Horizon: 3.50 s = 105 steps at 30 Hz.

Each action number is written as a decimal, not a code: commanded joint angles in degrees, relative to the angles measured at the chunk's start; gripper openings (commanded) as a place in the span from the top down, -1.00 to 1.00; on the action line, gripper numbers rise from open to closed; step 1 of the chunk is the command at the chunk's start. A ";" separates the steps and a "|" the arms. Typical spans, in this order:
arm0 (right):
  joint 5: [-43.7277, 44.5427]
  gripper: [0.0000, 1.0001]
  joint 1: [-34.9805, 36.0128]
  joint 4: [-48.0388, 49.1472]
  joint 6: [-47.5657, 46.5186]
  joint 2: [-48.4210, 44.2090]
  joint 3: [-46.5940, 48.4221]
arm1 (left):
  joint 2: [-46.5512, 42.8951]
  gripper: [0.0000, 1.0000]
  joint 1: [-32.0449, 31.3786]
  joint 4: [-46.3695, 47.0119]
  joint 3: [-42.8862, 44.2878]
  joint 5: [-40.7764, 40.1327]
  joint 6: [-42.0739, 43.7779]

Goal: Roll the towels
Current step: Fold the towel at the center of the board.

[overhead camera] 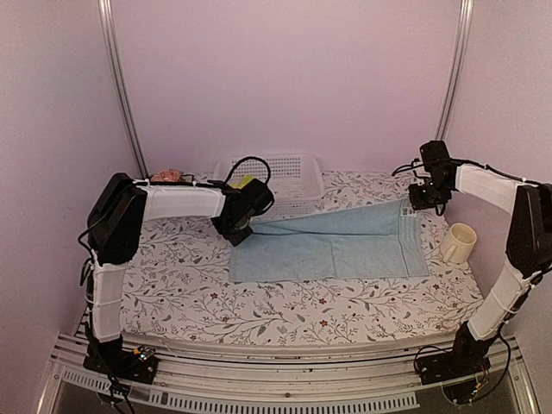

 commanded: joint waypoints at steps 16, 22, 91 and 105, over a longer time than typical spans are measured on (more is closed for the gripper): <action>-0.35 0.93 -1.72 -3.64 1.36 -12.56 -11.39 | -8.69 1.00 -3.41 3.33 -6.79 8.56 3.90; -0.88 0.93 -1.77 -4.56 1.08 -13.88 -12.65 | -12.15 1.00 -3.83 1.81 -10.74 9.95 1.49; 5.25 0.91 3.45 -7.12 -3.24 -11.40 -19.43 | -11.00 1.00 -7.61 -6.54 -16.74 21.99 4.93; 3.02 0.79 4.62 -7.71 -4.22 -10.79 -19.25 | -11.45 0.53 -7.95 -6.11 -16.07 24.75 4.76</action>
